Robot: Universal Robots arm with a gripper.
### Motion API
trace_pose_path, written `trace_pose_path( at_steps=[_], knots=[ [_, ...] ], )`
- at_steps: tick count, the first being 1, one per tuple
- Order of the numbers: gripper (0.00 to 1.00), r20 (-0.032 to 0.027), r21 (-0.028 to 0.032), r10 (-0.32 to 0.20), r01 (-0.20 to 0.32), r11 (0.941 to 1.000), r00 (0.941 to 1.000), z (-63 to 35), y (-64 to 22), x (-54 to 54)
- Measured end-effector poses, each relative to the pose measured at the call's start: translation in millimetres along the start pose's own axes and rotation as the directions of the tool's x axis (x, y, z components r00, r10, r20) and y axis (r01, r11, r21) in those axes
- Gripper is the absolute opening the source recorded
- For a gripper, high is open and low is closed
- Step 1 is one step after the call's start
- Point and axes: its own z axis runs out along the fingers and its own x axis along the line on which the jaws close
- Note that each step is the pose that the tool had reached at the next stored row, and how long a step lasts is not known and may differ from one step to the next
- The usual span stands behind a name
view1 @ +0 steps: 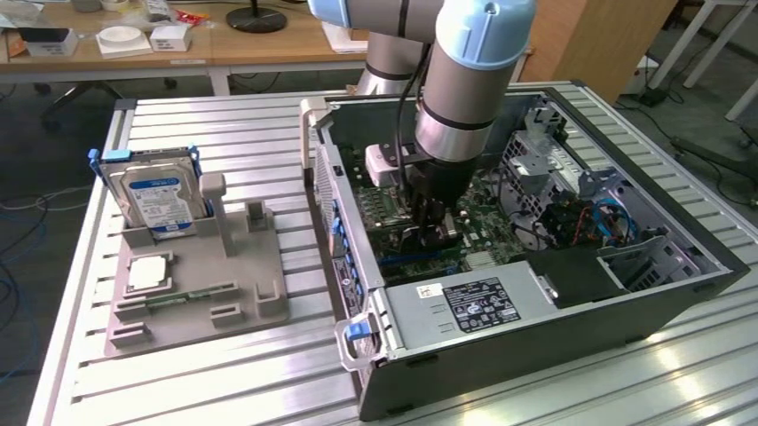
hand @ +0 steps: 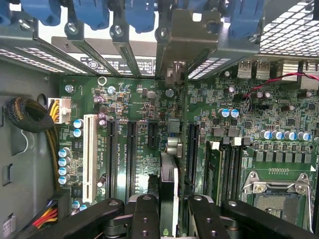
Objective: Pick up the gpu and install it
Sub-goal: 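Insert the gpu into the slot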
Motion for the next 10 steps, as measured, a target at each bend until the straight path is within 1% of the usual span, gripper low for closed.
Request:
trace_pose_path(
  at_steps=[10],
  knots=[
    [0.27,0.0002,0.0000,0.000,0.000,1.0000,1.0000,0.1,-0.5,-0.1]
  ],
)
